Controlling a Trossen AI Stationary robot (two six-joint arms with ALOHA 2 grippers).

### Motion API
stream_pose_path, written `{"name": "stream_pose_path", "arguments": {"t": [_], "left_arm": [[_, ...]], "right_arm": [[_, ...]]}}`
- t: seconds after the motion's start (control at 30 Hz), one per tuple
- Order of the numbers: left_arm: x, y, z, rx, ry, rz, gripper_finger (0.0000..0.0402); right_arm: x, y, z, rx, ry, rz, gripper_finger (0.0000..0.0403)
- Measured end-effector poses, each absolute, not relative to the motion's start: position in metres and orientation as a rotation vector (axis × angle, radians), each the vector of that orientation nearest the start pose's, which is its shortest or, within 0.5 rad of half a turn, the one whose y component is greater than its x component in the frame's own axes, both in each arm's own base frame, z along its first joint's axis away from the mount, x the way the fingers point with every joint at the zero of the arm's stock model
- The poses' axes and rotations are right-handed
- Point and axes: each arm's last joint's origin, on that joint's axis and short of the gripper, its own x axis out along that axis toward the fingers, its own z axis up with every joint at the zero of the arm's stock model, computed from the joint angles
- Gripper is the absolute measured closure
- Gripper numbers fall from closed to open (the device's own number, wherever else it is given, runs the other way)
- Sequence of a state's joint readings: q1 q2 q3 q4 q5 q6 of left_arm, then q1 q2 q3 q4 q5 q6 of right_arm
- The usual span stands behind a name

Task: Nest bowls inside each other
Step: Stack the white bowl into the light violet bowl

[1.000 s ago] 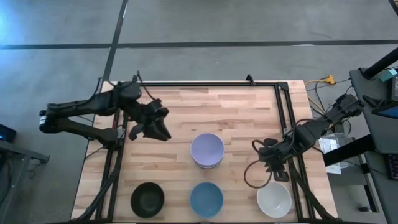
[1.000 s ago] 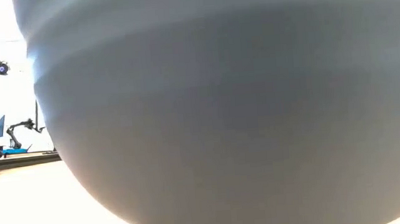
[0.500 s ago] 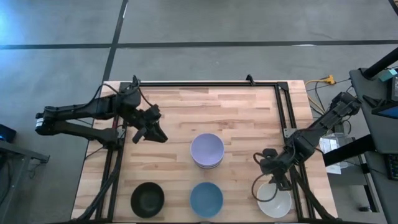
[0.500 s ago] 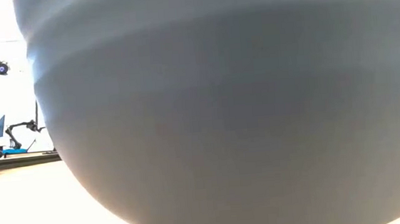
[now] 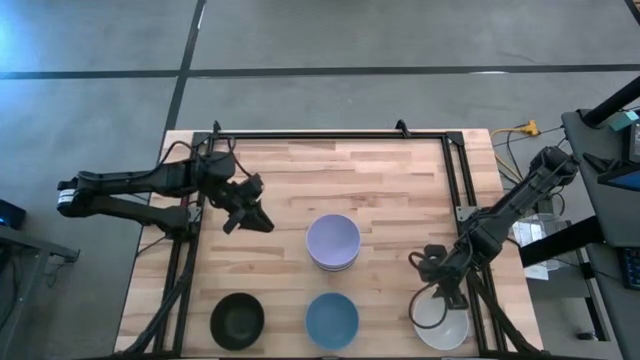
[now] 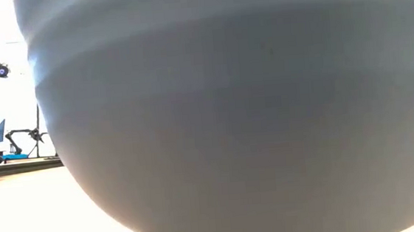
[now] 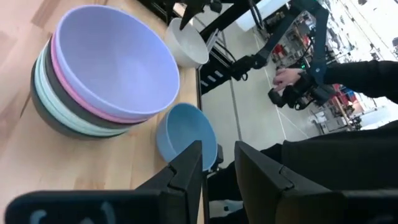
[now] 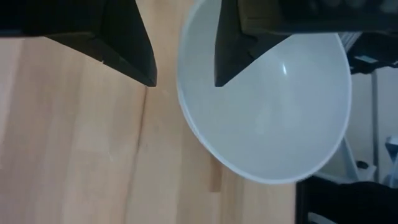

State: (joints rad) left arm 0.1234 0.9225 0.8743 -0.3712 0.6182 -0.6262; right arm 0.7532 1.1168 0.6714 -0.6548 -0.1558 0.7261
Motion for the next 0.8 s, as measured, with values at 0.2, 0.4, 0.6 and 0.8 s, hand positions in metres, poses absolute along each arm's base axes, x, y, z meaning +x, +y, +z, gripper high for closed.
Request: {"name": "stream_pose_path", "arguments": {"t": [0.2, 0.4, 0.6, 0.8], "left_arm": [[0.193, 0.008, 0.327, -0.745, 0.505, -0.338, 0.0323], [0.194, 0.008, 0.329, -0.735, 0.481, -0.346, 0.0323], [0.194, 0.008, 0.330, -0.735, 0.480, -0.345, 0.0323], [0.194, 0.008, 0.329, -0.736, 0.481, -0.344, 0.0323]], "right_arm": [[0.137, 0.135, 0.194, 0.302, 1.311, 0.352, 0.0252], [0.135, 0.133, 0.189, 0.299, 1.323, 0.342, 0.0253], [0.134, 0.131, 0.184, 0.295, 1.336, 0.332, 0.0253], [0.133, 0.131, 0.179, 0.301, 1.328, 0.338, 0.0253]]}}
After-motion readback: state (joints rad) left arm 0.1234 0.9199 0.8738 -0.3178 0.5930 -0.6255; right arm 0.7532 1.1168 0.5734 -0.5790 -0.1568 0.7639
